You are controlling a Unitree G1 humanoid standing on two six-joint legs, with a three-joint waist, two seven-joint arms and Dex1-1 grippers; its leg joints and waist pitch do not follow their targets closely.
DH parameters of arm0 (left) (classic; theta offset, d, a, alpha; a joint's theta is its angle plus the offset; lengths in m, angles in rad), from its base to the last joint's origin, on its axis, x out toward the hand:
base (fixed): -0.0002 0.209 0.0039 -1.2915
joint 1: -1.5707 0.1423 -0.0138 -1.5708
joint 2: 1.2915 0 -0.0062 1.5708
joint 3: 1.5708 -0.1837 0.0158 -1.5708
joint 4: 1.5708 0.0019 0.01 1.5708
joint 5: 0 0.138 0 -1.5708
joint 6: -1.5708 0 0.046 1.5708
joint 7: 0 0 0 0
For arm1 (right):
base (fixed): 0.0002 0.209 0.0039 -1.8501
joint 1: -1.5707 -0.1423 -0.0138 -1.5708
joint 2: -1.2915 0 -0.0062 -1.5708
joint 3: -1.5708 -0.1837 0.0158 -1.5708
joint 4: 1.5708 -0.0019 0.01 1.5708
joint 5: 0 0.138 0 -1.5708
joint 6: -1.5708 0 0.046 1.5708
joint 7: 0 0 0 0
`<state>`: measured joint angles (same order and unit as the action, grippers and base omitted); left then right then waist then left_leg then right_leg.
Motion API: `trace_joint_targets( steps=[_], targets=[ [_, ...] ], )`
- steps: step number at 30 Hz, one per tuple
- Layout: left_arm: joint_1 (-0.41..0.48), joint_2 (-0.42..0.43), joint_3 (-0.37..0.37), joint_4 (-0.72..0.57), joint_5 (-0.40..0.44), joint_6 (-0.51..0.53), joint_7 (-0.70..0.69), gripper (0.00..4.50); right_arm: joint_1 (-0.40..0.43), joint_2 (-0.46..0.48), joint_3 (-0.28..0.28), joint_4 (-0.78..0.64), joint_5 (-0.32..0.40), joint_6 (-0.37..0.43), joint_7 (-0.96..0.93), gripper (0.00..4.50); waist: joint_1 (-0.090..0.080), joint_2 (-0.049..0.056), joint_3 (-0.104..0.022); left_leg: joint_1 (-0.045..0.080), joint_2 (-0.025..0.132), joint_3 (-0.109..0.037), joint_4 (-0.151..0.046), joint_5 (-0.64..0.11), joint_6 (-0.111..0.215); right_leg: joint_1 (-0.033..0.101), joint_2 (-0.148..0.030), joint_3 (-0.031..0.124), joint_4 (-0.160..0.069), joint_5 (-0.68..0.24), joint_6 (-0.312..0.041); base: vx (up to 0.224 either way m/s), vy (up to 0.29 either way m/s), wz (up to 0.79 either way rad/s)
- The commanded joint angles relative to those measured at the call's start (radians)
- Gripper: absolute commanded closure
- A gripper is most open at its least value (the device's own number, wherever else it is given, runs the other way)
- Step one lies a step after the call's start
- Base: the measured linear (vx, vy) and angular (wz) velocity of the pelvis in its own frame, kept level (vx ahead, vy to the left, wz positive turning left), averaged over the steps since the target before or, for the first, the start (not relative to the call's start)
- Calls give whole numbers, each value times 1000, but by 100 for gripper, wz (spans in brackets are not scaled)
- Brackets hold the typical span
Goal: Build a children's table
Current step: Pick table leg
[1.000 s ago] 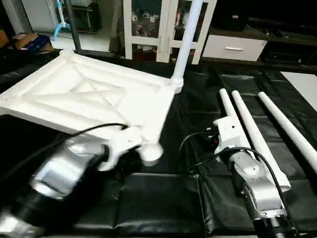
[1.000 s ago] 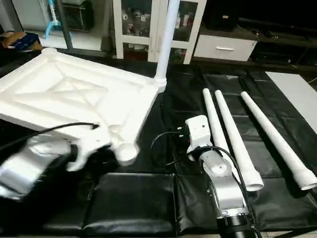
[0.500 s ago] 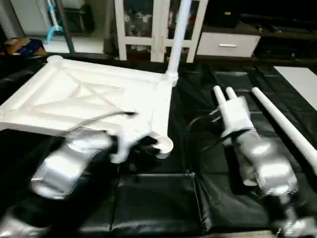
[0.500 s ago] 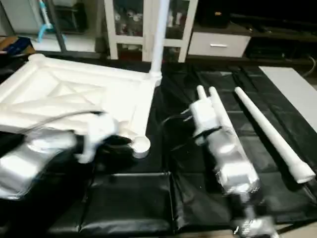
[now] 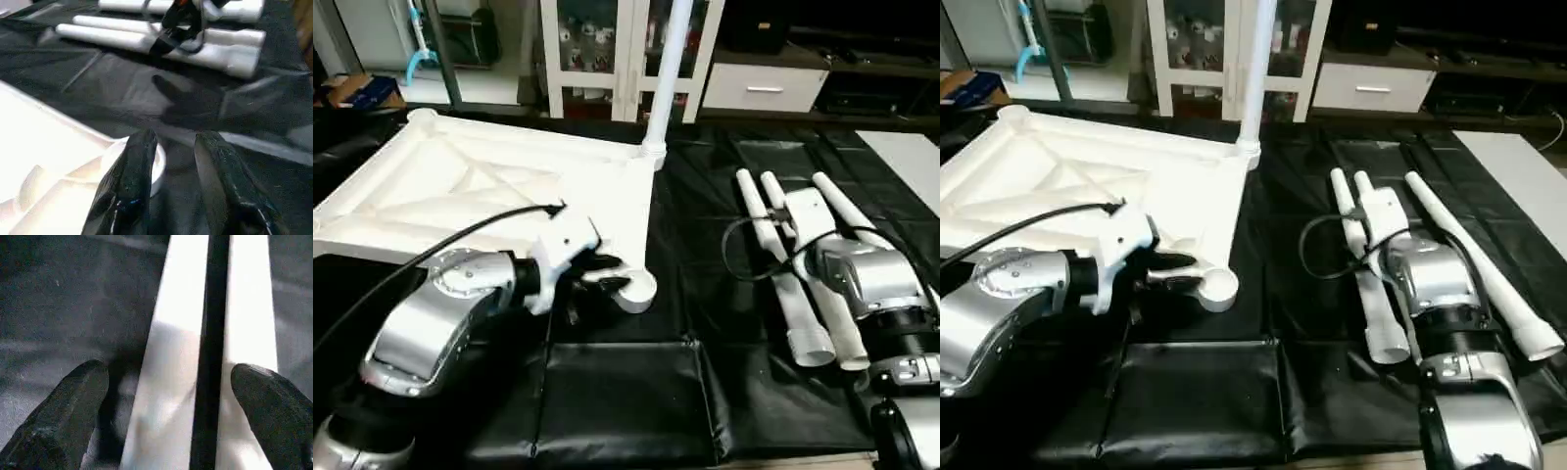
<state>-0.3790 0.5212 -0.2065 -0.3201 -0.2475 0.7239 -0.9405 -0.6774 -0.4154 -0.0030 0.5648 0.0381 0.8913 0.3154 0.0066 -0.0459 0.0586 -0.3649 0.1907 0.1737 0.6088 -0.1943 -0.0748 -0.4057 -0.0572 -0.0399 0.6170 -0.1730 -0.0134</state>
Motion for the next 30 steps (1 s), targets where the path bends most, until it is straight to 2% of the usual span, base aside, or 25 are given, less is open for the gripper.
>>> trace_joint_targets(
  steps=[1, 5, 9, 12, 16, 17, 20, 21, 24, 30],
  targets=[
    [8, 5, -5, -25, -13, 15, -12, 299, -19, -5, -25, 23, 22, 25, 12, 12, 6, 7, -71, 8, 25, 0, -62, -116, -8, 55, -57, 38, -55, -117, -233, 0, 0, 0],
    [9, 15, -18, -19, -16, 4, -2, 299, -37, 12, -43, 96, 71, 67, 74, 12, 5, 9, -69, 8, 25, -2, -62, -153, -18, 53, -57, 38, -60, -171, -223, 0, 0, 0],
    [3, 20, -18, -19, -16, 6, 5, 299, -38, 17, -60, 123, 75, 67, 84, 12, 7, 9, -67, 8, 26, -2, -62, -164, -27, 51, -59, 37, -62, -196, -217, 0, 0, 0],
    [1, 22, -18, -29, -18, 18, 3, 299, -40, 14, -64, 144, 74, 56, 71, 45, 8, 11, -67, 10, 26, -3, -62, -170, -36, 49, -59, 37, -63, -211, -213, 0, 0, 0],
    [-1, 25, -23, -31, -17, 17, 4, 299, -40, 11, -64, 148, 74, 52, 63, 65, 8, 9, -68, 9, 25, -3, -62, -177, -38, 50, -59, 37, -64, -226, -206, 0, 0, 0],
    [-1, 27, -24, -31, -20, 16, 6, 299, -42, 9, -64, 151, 71, 47, 61, 86, 8, 10, -67, 9, 25, -3, -62, -176, -39, 49, -59, 37, -64, -227, -205, 0, 0, 0],
    [-2, 31, -24, -32, -23, 16, 7, 299, -50, 5, -70, 159, 72, 37, 53, 101, 8, 11, -68, 9, 25, -4, -61, -180, -39, 47, -59, 37, -64, -230, -206, 0, 0, 0],
    [-3, 32, -23, -33, -24, 16, 8, 299, -52, 5, -72, 161, 71, 36, 53, 127, 8, 11, -68, 8, 25, -4, -62, -181, -40, 48, -58, 37, -64, -229, -206, 0, 0, 0],
    [-6, 32, -19, -29, -22, 14, 11, 299, -53, 3, -73, 159, 67, 29, 48, 136, 8, 10, -67, 9, 25, -4, -62, -187, -40, 48, -58, 36, -64, -237, -203, 0, 0, 0],
    [-12, 35, -16, -20, -12, 9, 25, 299, -55, -5, -68, 133, 68, 40, 48, 197, 7, 11, -67, 7, 25, -4, -61, -185, -40, 48, -58, 37, -64, -236, -201, 0, 0, 0]
  ],
)
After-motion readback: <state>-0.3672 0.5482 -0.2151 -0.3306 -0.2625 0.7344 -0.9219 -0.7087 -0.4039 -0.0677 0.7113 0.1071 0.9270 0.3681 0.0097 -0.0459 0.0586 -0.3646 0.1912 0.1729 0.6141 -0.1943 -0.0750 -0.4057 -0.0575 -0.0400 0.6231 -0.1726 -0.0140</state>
